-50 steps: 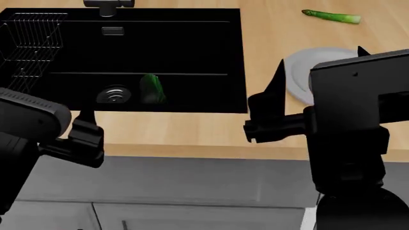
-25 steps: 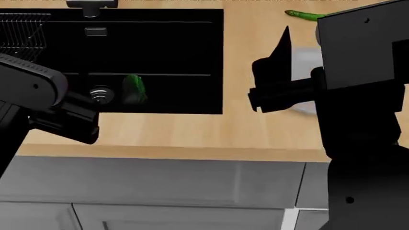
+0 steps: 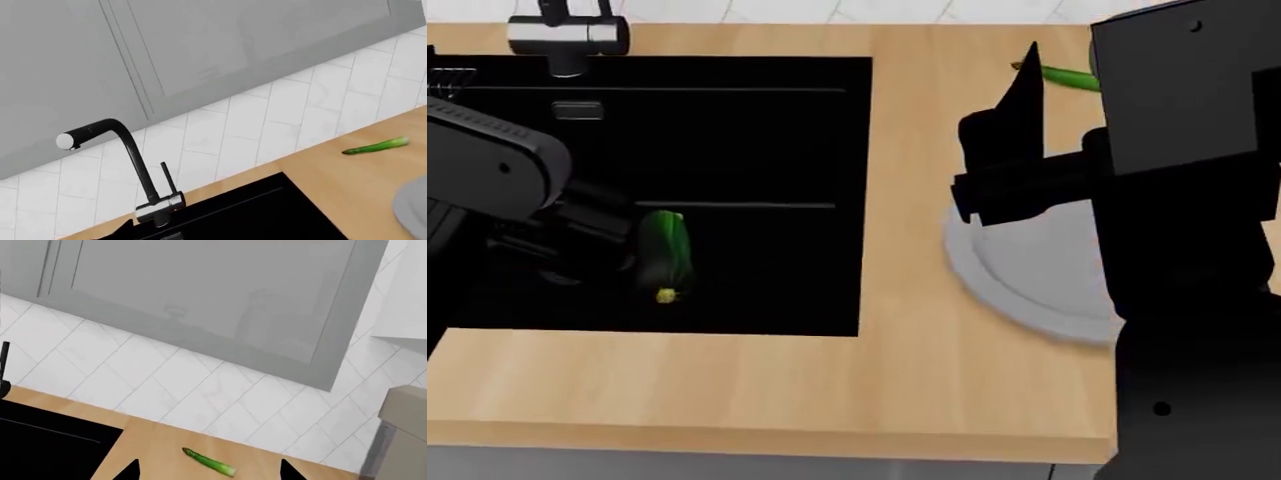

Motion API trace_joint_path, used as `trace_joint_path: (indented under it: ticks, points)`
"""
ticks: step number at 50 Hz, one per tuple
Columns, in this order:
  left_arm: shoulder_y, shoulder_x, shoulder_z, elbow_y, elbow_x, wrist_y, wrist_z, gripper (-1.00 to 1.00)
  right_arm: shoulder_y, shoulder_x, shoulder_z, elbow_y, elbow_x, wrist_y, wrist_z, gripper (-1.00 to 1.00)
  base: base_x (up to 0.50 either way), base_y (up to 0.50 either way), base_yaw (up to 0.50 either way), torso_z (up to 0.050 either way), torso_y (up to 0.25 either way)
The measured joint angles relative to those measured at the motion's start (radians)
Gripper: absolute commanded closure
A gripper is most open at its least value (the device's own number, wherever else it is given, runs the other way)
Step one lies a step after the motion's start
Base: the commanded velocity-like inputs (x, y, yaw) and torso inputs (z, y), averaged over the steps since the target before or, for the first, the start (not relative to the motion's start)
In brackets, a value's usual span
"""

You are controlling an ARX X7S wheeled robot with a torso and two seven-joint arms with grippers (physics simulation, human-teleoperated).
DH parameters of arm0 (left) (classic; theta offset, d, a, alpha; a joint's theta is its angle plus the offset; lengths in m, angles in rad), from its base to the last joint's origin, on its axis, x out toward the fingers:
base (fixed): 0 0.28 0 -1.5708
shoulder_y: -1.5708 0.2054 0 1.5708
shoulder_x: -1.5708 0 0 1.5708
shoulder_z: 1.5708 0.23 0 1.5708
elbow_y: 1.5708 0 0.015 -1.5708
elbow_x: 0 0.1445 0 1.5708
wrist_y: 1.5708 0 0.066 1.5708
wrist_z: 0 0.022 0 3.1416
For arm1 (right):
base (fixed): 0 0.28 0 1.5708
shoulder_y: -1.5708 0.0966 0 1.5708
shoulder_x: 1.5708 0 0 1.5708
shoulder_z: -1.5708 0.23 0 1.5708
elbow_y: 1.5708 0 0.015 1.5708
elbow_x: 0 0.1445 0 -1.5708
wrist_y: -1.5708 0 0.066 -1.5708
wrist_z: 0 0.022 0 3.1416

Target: Pick the zucchini from the sink and place it on the plate located on the counter

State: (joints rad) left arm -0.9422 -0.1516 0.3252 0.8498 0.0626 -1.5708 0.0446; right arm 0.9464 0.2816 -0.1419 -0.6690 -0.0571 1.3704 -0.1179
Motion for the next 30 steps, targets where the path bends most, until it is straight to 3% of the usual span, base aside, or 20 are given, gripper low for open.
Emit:
trace_joint_path:
  ticks: [17,26,30]
  points:
    - [-0.013,-0.001,0.0,-0.001,-0.006,0.0,-0.004,-1.0,0.013,0.006,-0.011,-0.005,0.002,0.01,0.003,-1.0,0.45,-0.27,0.0,0.0,0.001]
    - [-0.012,-0.003,-0.002,-0.001,-0.009,0.0,-0.007,-1.0,0.015,0.009,-0.017,-0.006,-0.001,0.011,0.007,-1.0,0.44,-0.05,0.0,0.0,0.0]
    - [-0.012,-0.004,-0.005,-0.001,-0.008,0.0,-0.011,-1.0,0.017,0.009,-0.019,-0.007,0.001,0.012,0.008,-1.0,0.0,0.0,0.0,0.0,0.003]
